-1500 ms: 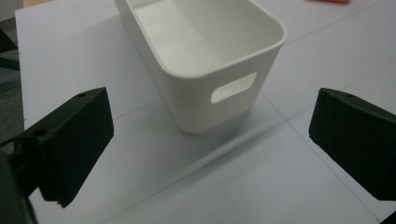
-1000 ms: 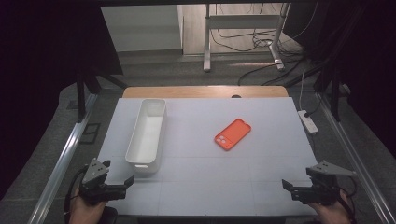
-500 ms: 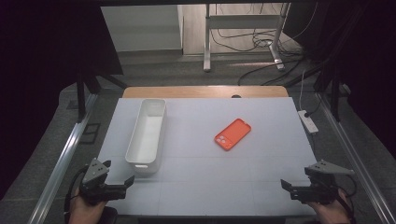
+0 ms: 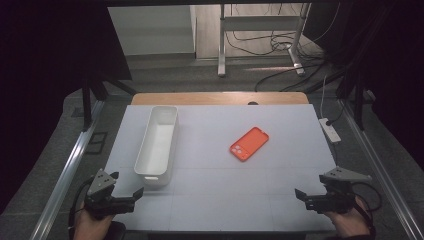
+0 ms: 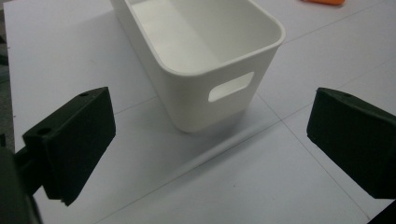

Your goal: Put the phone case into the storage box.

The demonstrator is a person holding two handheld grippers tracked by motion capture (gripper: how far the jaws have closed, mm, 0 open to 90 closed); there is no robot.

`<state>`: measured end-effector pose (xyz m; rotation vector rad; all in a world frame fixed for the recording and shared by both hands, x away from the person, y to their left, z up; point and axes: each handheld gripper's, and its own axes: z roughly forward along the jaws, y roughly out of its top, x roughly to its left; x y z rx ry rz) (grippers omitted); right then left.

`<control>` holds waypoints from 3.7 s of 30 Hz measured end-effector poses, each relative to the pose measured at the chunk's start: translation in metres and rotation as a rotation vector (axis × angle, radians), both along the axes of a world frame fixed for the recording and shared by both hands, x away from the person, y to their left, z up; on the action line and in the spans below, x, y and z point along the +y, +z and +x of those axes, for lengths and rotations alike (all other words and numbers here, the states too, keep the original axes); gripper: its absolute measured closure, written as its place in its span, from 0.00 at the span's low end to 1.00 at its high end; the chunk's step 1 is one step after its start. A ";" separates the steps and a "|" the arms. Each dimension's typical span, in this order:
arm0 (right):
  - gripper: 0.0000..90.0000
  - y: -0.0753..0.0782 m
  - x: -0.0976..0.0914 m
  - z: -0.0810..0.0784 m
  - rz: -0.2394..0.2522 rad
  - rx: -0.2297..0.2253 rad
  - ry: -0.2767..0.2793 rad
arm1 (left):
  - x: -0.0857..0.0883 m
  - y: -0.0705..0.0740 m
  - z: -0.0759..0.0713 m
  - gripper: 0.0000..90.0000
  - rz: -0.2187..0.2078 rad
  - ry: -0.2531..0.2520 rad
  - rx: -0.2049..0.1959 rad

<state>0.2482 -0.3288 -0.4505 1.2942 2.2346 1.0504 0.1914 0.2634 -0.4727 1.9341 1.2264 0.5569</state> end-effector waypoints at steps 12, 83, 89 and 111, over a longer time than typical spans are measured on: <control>0.00 0.002 0.007 0.007 0.001 0.005 0.027 | -0.001 0.000 0.000 0.03 0.012 -0.006 0.002; 0.00 -0.002 0.057 0.097 -0.055 0.068 0.101 | -0.001 0.000 0.003 0.03 0.001 -0.010 0.005; 0.00 -0.002 0.061 0.109 -0.073 0.070 0.100 | -0.001 0.000 0.003 0.03 0.002 -0.010 0.005; 0.00 -0.012 0.084 0.153 -0.093 0.116 0.105 | -0.001 0.000 0.004 0.03 -0.005 -0.011 0.007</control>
